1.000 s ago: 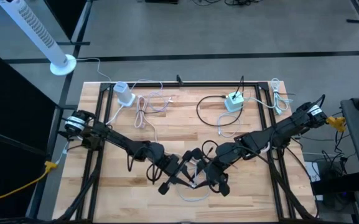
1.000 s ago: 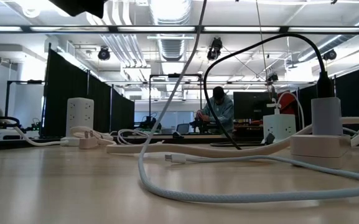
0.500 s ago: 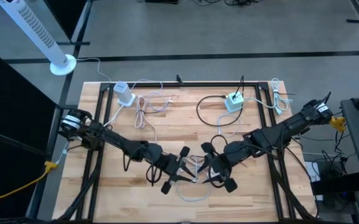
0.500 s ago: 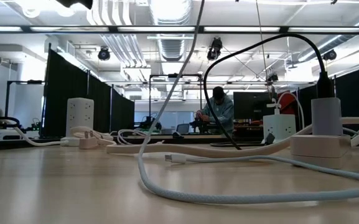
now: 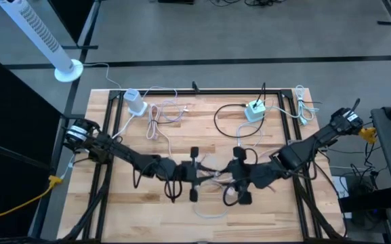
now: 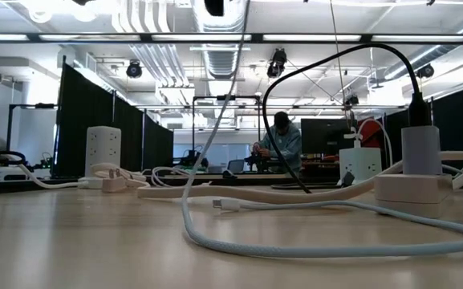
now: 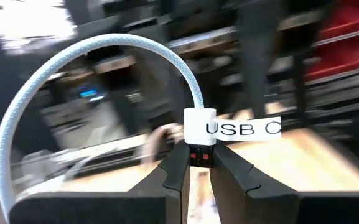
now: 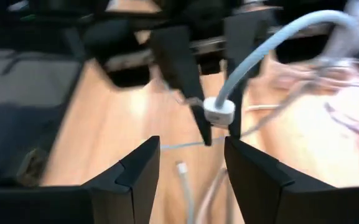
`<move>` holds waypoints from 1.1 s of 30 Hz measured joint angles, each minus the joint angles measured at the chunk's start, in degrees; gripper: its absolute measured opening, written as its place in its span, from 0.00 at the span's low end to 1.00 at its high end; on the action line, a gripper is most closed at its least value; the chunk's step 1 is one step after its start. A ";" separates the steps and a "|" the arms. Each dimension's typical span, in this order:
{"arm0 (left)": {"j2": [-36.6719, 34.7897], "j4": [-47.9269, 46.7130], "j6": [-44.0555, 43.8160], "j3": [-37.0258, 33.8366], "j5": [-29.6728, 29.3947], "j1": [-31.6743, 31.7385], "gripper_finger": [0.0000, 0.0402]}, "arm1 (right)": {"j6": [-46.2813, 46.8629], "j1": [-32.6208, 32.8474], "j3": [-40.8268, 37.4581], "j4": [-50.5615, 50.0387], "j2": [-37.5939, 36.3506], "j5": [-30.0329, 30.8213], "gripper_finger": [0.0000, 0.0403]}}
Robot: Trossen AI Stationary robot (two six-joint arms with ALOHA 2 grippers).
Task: Insert USB
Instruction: Insert the light blue charger cable into the pink outlet extension
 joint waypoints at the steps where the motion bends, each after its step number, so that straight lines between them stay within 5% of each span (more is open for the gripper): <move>1: 0.00 0.19 0.72 0.00 -3.61 -0.09 0.09 | 1.10 0.35 0.00 0.06 0.00 2.60 0.39; 9: 1.64 5.88 5.51 0.00 -19.57 -0.35 0.09 | 7.92 -0.04 -0.11 2.49 3.17 21.71 0.35; 17: 2.86 6.38 9.42 0.00 -33.13 -0.11 0.09 | 12.55 -3.62 -0.02 10.59 5.72 24.83 0.31; 33: 2.95 6.27 10.96 0.00 -33.63 -0.09 0.09 | 16.25 -9.35 0.11 12.43 8.83 24.68 0.24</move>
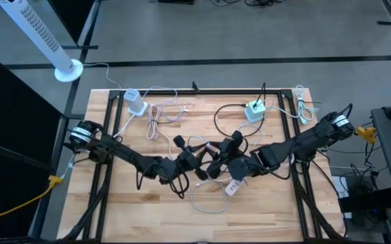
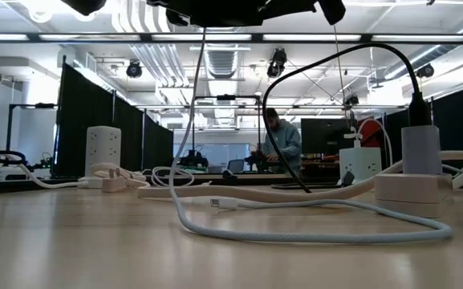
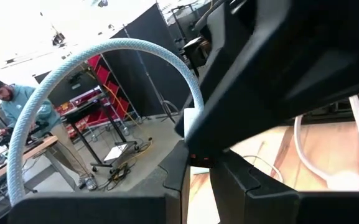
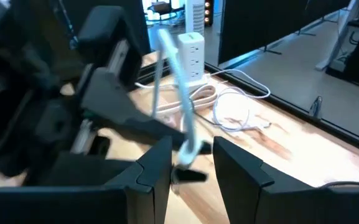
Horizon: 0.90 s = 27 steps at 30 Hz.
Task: Insert USB
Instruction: Insert the light blue charger cable into the pink outlet extension
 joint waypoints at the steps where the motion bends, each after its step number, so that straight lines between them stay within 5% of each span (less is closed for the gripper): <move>1: 0.00 0.00 -0.02 0.00 -0.12 0.00 0.09 | 0.65 -0.27 0.00 0.06 0.00 -0.04 0.24; 10: 0.02 -0.76 -0.48 -0.07 -0.42 0.04 0.09 | 0.96 -1.07 0.07 0.75 0.02 -0.47 0.05; 16: 0.02 -1.86 -0.52 -0.07 -0.42 0.04 0.09 | -1.10 -1.09 0.07 0.86 0.04 -0.61 0.05; 27: -0.44 -8.31 -1.34 -0.07 -0.26 -3.51 0.47 | -2.46 1.83 0.07 -7.13 -4.88 -10.78 0.05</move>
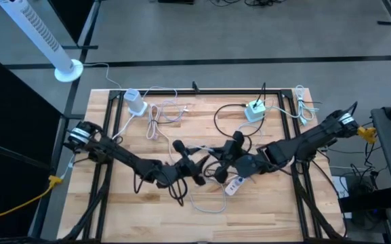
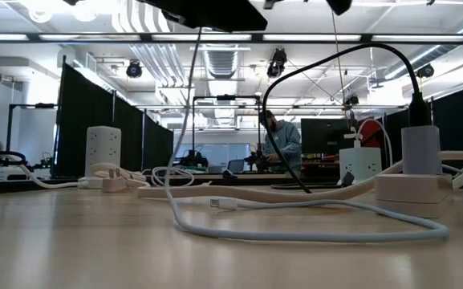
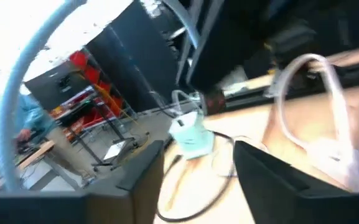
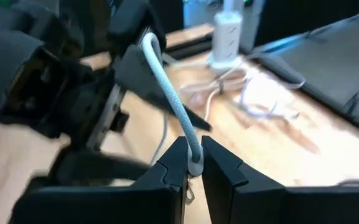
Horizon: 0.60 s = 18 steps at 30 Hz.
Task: Insert USB
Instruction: Insert the light blue charger cable into the pink outlet extension
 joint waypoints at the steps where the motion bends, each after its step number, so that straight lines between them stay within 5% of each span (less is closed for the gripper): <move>1: -0.01 -1.64 -0.94 0.00 2.05 -0.59 0.50 | 0.99 0.78 0.00 -1.63 -0.52 -1.16 0.05; 9: -0.31 -14.19 -8.71 -0.04 34.87 -2.85 0.60 | 10.25 9.75 0.00 -8.78 -1.22 -5.57 0.05; 18: -2.15 -15.71 -11.02 -0.04 36.94 -3.23 0.54 | 25.56 19.17 -0.21 -17.24 2.91 -0.92 0.05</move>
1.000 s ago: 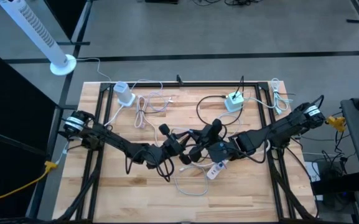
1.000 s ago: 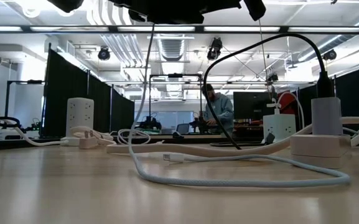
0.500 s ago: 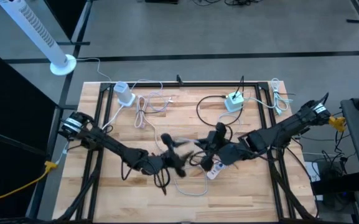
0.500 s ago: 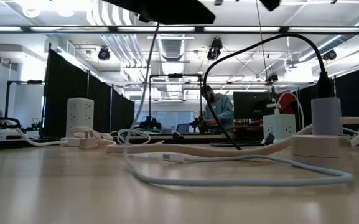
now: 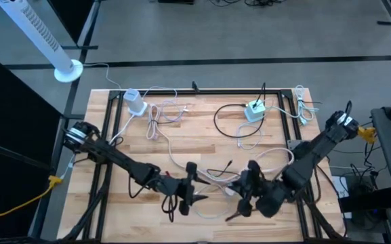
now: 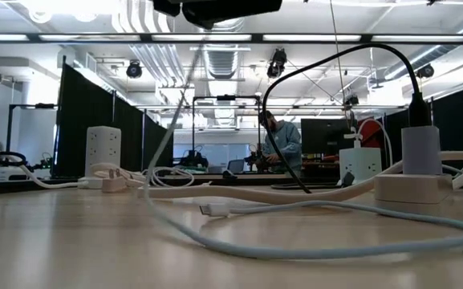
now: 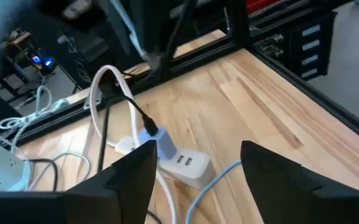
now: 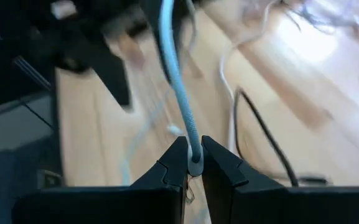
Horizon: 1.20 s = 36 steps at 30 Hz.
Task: Insert USB
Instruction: Insert the light blue charger cable into the pink outlet extension
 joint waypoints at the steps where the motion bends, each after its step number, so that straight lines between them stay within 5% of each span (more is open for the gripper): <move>1: -0.11 0.04 -0.20 0.00 0.98 -0.13 0.53 | 1.80 0.64 -0.14 -1.35 1.08 -0.20 0.05; 8: -0.15 -0.61 -5.86 0.00 10.07 -0.19 0.48 | 7.66 1.79 -1.64 -4.64 9.34 -0.81 0.05; 16: 0.07 -1.32 -7.27 0.00 10.44 -0.24 0.42 | 12.68 1.68 -2.98 -4.65 17.46 -0.87 0.05; 36: 0.07 -2.05 -7.47 0.00 11.93 -0.24 0.32 | 14.41 0.93 -13.69 12.48 17.22 4.73 0.05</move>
